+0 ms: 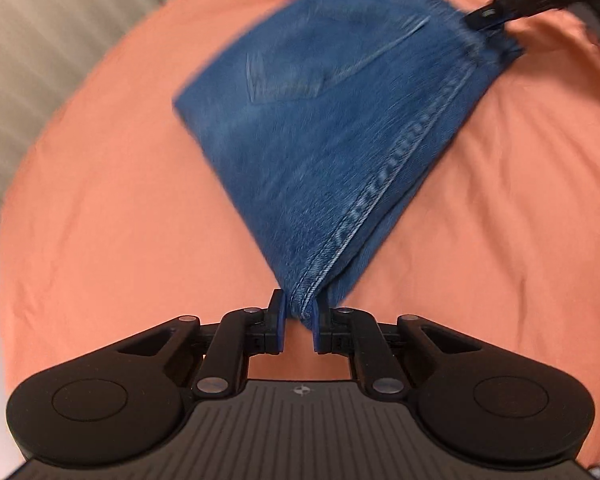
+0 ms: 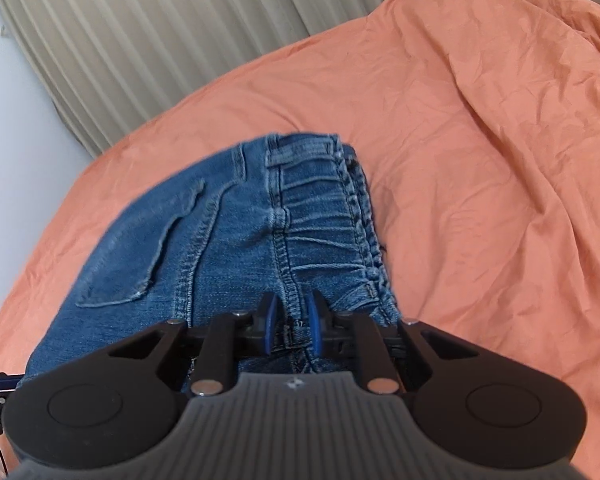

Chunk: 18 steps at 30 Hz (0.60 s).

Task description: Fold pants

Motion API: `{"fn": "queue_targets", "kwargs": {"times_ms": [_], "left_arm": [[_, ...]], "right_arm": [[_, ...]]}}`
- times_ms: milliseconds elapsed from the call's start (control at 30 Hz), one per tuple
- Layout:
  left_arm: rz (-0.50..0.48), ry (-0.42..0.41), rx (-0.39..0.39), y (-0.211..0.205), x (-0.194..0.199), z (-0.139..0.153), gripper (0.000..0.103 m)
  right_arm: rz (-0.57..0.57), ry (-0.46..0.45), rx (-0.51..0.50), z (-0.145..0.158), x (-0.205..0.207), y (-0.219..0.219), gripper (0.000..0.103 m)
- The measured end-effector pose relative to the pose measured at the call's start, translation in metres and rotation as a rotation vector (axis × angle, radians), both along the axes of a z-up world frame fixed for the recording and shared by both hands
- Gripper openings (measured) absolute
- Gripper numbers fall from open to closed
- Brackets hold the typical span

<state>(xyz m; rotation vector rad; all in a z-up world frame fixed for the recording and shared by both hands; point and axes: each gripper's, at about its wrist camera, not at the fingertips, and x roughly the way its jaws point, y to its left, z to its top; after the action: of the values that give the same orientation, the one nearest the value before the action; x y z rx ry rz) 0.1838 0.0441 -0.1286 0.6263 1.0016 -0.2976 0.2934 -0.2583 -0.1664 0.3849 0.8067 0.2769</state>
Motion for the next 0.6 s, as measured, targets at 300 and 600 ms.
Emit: {"fn": "queue_targets", "kwargs": {"times_ms": [300,600], "left_arm": [[0.154,0.052,-0.105,0.032,-0.004,-0.002,0.003],[0.277,-0.035,-0.462,0.044,-0.005,0.051,0.041]], "right_arm": [[-0.003,-0.007,-0.042,-0.005,0.000,0.005,0.008],[-0.147,-0.054,0.157,0.026,-0.041,-0.032,0.068]]}}
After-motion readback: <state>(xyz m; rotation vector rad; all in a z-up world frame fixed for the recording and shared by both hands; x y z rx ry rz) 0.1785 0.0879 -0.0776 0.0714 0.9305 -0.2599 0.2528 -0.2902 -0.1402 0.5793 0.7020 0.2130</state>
